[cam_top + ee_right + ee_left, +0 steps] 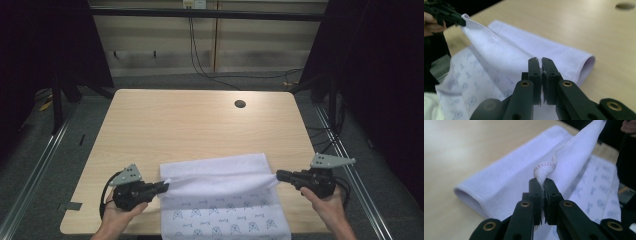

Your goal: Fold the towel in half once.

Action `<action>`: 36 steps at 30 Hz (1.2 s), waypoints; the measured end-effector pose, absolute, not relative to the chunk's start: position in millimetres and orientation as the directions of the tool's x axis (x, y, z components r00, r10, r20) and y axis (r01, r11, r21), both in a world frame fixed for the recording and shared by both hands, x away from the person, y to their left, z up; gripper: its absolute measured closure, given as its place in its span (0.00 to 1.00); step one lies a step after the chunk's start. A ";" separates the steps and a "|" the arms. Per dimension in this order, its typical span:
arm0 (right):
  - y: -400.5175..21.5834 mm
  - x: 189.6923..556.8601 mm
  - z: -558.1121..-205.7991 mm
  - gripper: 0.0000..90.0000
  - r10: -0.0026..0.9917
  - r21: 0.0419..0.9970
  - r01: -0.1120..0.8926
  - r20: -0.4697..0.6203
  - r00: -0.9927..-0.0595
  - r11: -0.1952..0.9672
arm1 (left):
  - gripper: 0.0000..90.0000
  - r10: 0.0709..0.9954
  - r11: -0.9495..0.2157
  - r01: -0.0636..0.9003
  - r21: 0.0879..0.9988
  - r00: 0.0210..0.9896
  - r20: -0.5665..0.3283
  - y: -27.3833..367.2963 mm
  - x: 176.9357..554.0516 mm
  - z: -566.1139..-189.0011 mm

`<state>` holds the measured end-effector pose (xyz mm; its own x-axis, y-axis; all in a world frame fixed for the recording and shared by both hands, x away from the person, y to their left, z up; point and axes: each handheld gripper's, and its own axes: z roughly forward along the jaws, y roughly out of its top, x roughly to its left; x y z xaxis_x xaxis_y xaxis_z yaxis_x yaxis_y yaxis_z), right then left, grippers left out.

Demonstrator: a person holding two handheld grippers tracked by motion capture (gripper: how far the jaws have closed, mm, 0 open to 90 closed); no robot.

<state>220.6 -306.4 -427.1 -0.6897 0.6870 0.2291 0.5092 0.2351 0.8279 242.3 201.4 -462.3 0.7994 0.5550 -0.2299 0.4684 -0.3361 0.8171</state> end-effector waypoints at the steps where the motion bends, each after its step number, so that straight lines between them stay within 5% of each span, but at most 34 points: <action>1: -305.9 218.5 -432.6 0.96 0.695 0.815 0.524 0.226 -0.683 0.249 | 0.96 0.551 -0.362 0.482 0.798 0.801 -0.233 199.9 242.4 -468.5; 16: -279.1 222.2 -487.0 0.96 0.722 0.643 0.644 0.200 -0.663 0.413 | 0.96 0.566 -0.489 0.532 0.692 0.797 -0.212 188.0 248.7 -496.9; 36: -260.7 245.8 -491.7 0.96 0.771 0.630 0.676 0.184 -0.609 0.384 | 0.96 0.629 -0.427 0.550 0.718 0.751 -0.201 198.2 314.4 -502.7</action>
<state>245.8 -260.7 -491.7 -0.6095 0.7711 0.1844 0.6757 0.3835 0.6295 314.4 198.2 -502.7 0.7512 0.6287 -0.2012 0.5499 -0.4274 0.7176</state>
